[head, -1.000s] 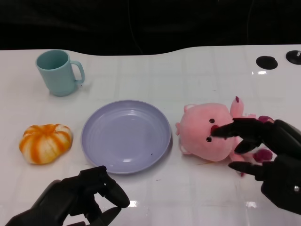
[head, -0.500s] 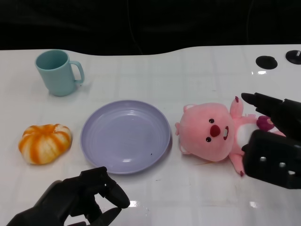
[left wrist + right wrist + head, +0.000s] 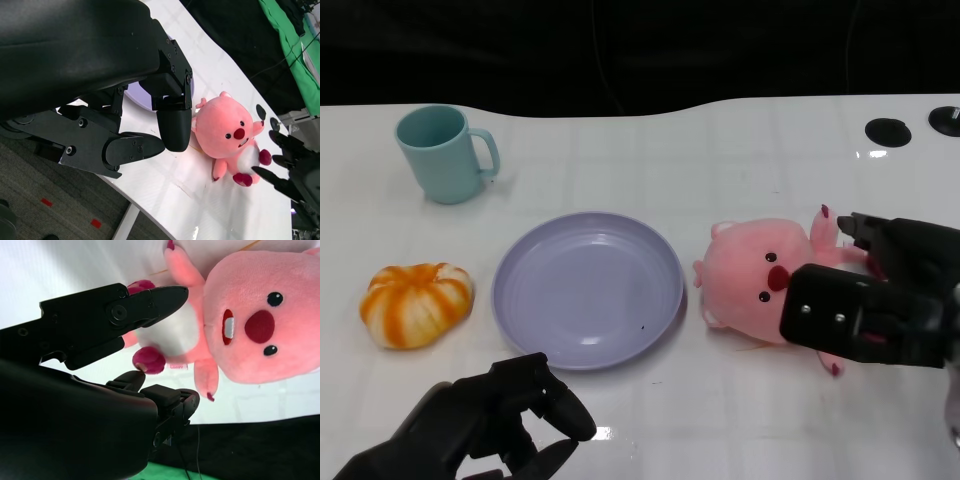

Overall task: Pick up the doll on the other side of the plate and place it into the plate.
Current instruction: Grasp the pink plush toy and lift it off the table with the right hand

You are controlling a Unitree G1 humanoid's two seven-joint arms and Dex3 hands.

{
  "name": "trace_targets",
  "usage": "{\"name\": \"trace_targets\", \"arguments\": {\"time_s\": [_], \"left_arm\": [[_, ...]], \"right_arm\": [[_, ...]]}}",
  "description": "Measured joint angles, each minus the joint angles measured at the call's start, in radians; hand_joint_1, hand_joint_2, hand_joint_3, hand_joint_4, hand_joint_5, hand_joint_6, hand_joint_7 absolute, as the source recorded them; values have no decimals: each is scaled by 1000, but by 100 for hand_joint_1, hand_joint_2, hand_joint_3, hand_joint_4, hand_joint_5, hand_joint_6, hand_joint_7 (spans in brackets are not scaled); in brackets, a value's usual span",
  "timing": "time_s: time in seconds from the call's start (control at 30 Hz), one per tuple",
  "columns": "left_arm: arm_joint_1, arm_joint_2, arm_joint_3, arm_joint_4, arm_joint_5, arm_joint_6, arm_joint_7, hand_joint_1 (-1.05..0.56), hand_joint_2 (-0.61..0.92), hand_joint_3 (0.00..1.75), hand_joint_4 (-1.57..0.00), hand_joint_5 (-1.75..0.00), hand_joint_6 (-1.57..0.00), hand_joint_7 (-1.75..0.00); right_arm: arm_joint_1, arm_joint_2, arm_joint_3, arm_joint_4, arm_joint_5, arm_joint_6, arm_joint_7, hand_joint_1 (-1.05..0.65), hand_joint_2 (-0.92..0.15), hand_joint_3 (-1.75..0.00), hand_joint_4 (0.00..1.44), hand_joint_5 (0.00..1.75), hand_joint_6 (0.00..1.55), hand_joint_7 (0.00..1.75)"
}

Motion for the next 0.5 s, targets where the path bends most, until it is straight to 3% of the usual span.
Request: {"name": "trace_targets", "arguments": {"time_s": [0.5], "left_arm": [[11,0,2,-14,-1,9,0,-19,87,53,-62,-158,-62,-128]], "right_arm": [[-124,104,79,334,-13,-23,-118,-81,-92,-14,8,54,25,3]]}}
